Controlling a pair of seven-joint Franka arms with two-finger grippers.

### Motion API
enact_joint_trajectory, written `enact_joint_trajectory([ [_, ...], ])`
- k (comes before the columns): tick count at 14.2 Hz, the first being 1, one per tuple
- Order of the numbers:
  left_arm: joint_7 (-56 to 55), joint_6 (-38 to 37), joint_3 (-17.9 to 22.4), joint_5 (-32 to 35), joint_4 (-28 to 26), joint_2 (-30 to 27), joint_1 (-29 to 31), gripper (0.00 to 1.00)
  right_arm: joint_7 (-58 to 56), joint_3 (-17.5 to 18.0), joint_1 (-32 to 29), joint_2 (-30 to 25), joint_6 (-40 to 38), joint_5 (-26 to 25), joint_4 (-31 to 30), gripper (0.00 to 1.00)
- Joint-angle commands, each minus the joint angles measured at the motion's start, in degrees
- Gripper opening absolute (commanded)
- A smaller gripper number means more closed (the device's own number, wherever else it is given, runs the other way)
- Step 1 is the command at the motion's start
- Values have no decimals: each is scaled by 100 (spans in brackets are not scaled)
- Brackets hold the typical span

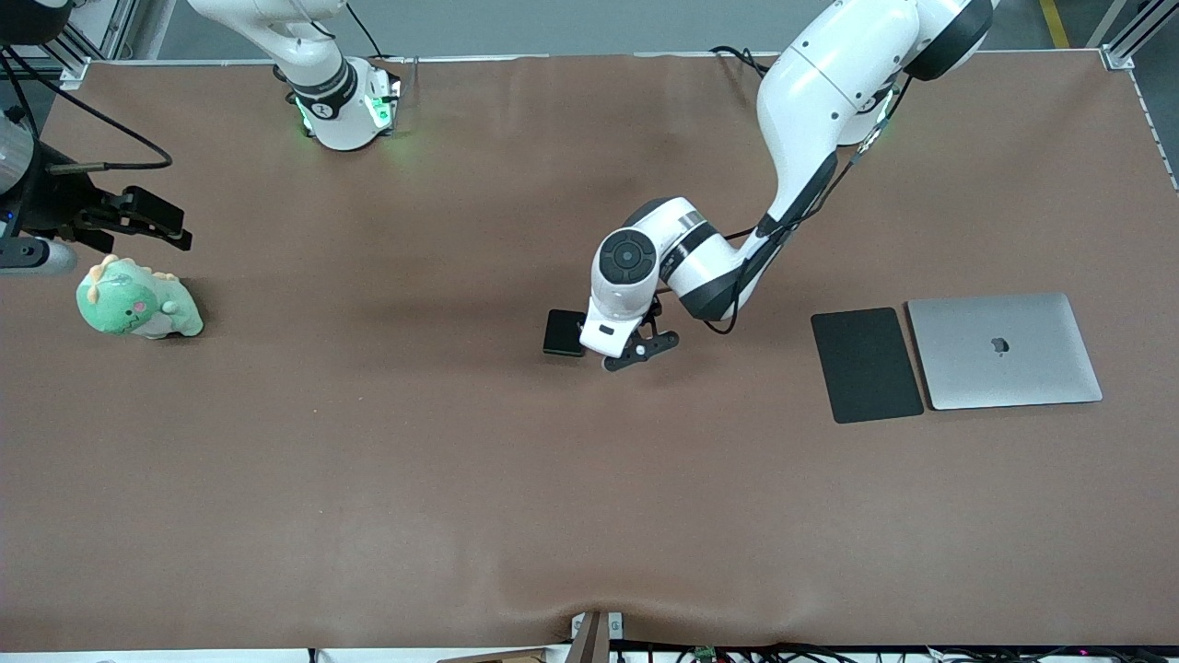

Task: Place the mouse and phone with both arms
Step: 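Lower the left gripper onto the white mouse and close it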

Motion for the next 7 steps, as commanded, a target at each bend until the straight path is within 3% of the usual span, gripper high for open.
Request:
enact_joint_trajectory([
  [1,-288,262,53,200,1,118,-84,100,39,22,-160,77,-90,-32,109,100],
  [7,-297,323,53,200,1,197,-207,100,39,22,-372,68,-222,-23,126,100],
])
